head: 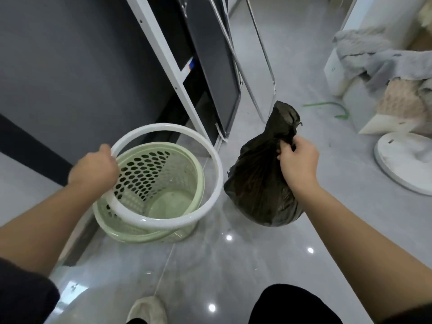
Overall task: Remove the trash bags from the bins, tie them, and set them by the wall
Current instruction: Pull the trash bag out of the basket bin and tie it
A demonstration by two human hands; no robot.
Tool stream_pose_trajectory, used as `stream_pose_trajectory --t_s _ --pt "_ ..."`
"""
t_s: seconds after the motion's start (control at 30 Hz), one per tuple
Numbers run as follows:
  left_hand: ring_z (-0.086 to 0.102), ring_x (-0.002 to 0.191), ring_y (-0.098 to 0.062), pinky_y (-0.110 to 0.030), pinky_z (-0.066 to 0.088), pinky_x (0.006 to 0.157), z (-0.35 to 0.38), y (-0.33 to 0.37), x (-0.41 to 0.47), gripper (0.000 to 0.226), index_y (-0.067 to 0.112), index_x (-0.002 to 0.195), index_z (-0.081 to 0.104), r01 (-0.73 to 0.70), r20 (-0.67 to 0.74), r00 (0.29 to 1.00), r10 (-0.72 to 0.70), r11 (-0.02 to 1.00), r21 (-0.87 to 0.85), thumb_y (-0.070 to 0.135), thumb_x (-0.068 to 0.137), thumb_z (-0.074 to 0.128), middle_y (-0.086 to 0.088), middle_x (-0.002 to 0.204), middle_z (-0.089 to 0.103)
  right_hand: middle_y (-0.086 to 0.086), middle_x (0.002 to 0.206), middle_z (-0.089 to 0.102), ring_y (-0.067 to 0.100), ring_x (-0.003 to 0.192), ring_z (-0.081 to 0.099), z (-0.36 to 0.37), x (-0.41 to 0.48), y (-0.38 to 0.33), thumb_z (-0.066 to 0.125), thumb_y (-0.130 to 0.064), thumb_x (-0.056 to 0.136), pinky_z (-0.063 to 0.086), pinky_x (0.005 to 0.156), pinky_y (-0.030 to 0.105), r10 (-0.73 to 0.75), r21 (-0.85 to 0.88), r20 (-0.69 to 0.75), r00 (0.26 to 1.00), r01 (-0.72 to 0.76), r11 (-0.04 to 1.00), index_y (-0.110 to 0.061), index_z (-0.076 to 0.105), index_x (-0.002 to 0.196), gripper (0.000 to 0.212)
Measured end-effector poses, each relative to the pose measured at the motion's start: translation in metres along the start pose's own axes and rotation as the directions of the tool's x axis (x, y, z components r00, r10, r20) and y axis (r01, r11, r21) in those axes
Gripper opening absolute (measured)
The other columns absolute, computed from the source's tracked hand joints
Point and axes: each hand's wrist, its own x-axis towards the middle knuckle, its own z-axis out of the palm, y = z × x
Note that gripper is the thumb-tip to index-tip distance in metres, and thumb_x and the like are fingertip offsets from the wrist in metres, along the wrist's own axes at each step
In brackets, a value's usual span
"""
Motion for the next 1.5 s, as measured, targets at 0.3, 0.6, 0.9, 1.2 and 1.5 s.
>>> stream_pose_trajectory --t_s 0.3,0.6,0.9,1.2,1.5 --pt "0.051 0.085 -0.038 -0.041 0.037 0.067 0.047 -0.037 -0.003 0.018 0.005 0.105 0.04 0.157 0.125 0.979 -0.163 0.986 0.057 0.018 0.096 0.033 -0.021 0.098 0.05 0.016 0.073 0.065 0.034 0.074 0.062 0.05 -0.023 0.003 0.05 -0.017 0.091 0.05 0.071 0.044 0.047 0.026 0.106 0.993 -0.05 0.998 -0.005 0.057 0.071 0.024" --pt "0.055 0.084 -0.037 -0.039 0.041 0.066 0.06 -0.06 0.001 0.033 -0.001 0.105 0.051 0.234 0.192 0.954 -0.229 0.972 -0.004 0.023 0.097 0.03 -0.024 0.101 0.059 0.014 0.073 0.065 0.035 0.074 0.062 0.077 -0.046 0.005 0.05 -0.018 0.091 0.051 0.068 0.044 0.106 0.037 0.129 0.986 -0.112 0.993 -0.005 0.059 0.073 0.024" --pt "0.045 0.118 -0.039 -0.051 0.04 0.092 0.047 -0.027 -0.01 0.055 0.012 0.135 0.038 0.017 -0.01 1.0 -0.019 0.992 -0.125 0.043 0.09 0.044 -0.019 0.132 0.046 0.017 0.068 0.061 0.037 0.069 0.059 0.085 -0.059 0.009 0.051 -0.019 0.09 0.049 0.064 0.045 0.153 0.079 0.114 0.982 -0.162 0.984 -0.003 0.054 0.07 0.026" --pt "-0.002 0.147 -0.028 -0.065 0.012 0.111 0.055 0.072 0.017 0.076 0.043 0.146 0.015 -0.314 0.129 0.926 0.354 0.915 -0.253 0.078 0.08 0.029 -0.002 0.16 0.007 0.022 0.07 0.062 0.024 0.062 0.053 0.088 -0.068 0.017 0.052 -0.019 0.09 0.044 0.06 0.037 0.176 0.067 0.144 0.974 -0.187 0.98 -0.001 0.055 0.071 0.026" --pt "-0.016 0.145 -0.028 -0.072 -0.002 0.107 0.075 0.083 0.036 0.078 0.052 0.143 0.013 -0.328 0.206 0.903 0.377 0.915 -0.234 0.087 0.073 0.018 0.002 0.161 -0.004 0.023 0.07 0.062 0.033 0.061 0.055 0.096 -0.071 0.022 0.053 -0.019 0.091 0.05 0.06 0.044 0.169 0.034 0.163 0.972 -0.176 0.984 0.0 0.055 0.071 0.027"
